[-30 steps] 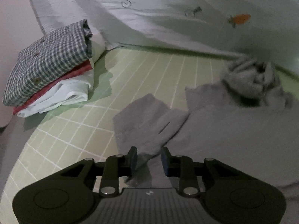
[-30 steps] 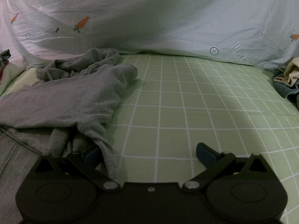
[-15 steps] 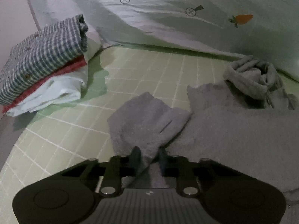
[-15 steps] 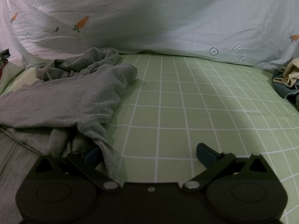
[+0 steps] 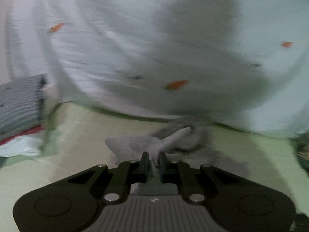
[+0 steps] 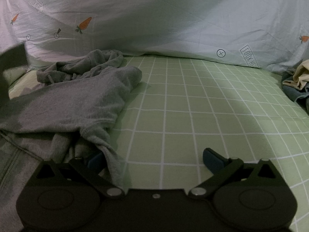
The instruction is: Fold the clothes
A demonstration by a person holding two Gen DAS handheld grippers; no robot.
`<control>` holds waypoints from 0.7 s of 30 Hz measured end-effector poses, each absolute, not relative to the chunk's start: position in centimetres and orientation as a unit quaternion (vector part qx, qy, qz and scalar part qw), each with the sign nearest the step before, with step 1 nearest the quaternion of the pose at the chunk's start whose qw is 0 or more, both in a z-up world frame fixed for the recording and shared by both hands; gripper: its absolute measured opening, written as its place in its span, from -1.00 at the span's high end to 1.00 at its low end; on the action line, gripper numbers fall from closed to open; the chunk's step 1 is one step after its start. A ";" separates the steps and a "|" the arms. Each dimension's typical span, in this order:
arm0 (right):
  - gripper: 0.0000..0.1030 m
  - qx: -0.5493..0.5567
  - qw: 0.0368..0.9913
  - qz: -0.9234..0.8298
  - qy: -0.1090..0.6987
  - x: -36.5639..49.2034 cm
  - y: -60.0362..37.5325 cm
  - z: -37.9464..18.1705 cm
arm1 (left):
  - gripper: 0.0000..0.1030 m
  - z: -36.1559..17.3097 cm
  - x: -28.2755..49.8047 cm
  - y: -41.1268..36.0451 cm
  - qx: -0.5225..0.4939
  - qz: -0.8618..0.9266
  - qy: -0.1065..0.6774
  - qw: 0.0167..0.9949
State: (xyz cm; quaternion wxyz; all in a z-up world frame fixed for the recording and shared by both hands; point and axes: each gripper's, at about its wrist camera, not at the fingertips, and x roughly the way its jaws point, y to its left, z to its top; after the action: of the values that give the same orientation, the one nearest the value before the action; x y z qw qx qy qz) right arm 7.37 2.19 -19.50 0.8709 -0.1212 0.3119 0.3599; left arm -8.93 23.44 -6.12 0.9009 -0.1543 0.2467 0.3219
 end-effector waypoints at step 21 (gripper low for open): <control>-0.62 -0.054 0.829 0.463 0.309 7.7 6.0 -10.2 | -0.19 -12.3 -11.4 26.0 -0.186 0.418 0.360 0.813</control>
State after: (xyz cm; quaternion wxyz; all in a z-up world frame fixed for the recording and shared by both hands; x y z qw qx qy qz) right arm 7.72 5.99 -10.23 0.8293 -0.0537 0.3090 0.4625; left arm -11.41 25.95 -12.32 0.8134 -0.1865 0.3596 0.4175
